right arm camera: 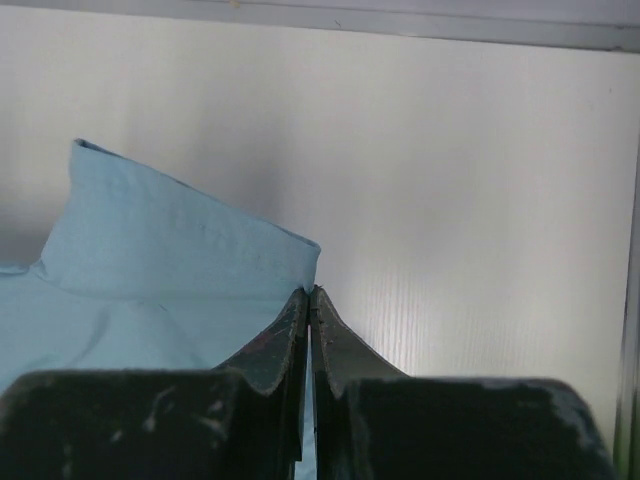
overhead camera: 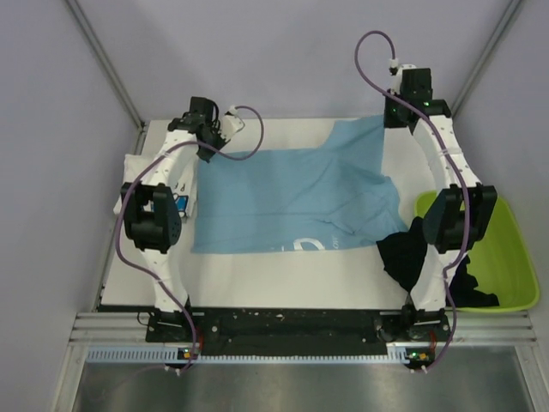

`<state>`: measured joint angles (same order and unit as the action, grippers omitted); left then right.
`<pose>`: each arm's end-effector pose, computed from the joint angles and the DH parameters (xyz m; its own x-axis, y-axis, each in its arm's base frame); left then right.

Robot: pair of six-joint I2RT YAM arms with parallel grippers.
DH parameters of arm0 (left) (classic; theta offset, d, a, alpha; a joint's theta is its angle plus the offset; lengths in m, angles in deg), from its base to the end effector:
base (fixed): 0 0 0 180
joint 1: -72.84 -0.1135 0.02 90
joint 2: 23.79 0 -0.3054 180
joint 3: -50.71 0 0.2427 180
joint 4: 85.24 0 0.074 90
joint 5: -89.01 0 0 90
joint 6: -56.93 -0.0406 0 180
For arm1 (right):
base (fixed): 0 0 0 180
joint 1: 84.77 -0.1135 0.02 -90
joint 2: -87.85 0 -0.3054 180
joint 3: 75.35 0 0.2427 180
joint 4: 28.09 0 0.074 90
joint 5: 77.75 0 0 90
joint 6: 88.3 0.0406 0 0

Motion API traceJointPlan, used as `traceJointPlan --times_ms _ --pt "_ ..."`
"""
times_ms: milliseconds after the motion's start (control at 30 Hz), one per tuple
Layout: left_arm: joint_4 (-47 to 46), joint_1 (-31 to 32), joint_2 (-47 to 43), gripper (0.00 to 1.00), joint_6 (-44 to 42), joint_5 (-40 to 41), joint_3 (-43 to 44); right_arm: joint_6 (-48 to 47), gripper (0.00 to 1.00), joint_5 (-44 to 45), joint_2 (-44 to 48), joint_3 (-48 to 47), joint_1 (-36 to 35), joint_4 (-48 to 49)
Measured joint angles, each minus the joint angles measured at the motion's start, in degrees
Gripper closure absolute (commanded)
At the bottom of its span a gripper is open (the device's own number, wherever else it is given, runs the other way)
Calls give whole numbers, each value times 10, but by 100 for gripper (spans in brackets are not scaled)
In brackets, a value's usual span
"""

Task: Fold and stack the t-shirts
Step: Fold the other side of the tshirt into a rectangle

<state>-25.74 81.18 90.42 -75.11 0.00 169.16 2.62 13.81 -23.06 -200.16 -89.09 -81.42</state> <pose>0.4479 -0.0650 0.3158 -0.5132 0.7519 -0.4137 0.6449 0.6560 0.3921 0.4519 0.0330 0.3843 -0.6341 -0.0318 -0.7726 -0.0442 0.9990 -0.0049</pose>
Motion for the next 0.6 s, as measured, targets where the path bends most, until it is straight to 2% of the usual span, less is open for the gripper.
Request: traceJointPlan --times_ms 133,233,367,600 --pt "-12 0 3 100 4 11 -4 -32 100 -26 0 -7 0 12" --pt "-26 0 -3 100 3 7 -31 -51 100 -46 3 23 0 16" --pt "-26 0 -29 100 -8 0 -103 -64 100 -66 27 113 0 17" --pt "-1 0 -79 100 -27 -11 -214 -43 100 -68 132 286 0 0"
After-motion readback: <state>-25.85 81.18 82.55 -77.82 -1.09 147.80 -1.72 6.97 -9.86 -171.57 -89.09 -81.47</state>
